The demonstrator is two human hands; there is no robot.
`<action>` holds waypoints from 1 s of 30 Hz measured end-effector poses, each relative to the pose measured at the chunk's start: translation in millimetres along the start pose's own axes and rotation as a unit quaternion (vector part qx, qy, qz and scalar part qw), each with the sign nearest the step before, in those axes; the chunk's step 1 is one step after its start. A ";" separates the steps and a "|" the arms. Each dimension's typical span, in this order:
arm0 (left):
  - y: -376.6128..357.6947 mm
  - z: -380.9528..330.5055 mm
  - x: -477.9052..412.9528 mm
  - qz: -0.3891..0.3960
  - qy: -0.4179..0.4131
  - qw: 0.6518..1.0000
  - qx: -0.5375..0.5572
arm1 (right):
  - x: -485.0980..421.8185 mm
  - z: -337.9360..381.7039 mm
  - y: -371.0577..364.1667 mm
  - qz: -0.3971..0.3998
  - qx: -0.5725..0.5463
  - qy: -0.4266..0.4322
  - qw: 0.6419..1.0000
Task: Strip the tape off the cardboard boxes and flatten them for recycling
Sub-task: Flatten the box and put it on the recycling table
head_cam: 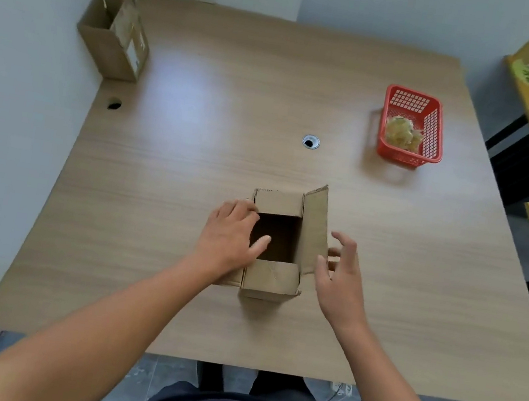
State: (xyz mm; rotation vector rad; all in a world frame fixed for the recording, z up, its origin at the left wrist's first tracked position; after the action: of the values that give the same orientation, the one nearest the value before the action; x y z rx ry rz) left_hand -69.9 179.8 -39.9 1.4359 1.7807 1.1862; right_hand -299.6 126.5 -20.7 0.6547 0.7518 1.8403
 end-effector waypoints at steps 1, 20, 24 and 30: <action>3.3 -4.3 -8.1 -0.014 0.007 0.999 -0.035 | -1.1 -5.2 5.9 -0.009 0.076 0.028 0.997; 13.1 39.4 4.1 -0.239 0.285 0.734 0.568 | -0.9 33.7 -23.2 -0.020 0.188 0.031 0.982; -1.8 50.9 31.7 -0.184 0.227 0.665 0.687 | -7.7 17.3 -1.9 -0.072 -0.065 0.026 0.995; -24.3 51.2 66.5 -0.080 0.179 0.740 0.643 | -8.5 -1.9 -16.3 -0.092 -0.037 -0.096 0.991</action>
State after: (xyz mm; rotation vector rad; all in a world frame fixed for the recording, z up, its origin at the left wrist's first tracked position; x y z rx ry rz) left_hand -56.1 257.3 -77.8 1.6315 3.1955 -0.0948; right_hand -288.3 123.2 -34.9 0.6808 0.5948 1.6044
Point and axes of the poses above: each hand's wrist, its own x-axis away from the middle knuckle, its own y-axis out of the back of the hand, z = x × y, the point moved 3 cm from there along -x, towards the middle knuckle, and after that the axes turned 10 degrees about x, right-handed, at the moved point
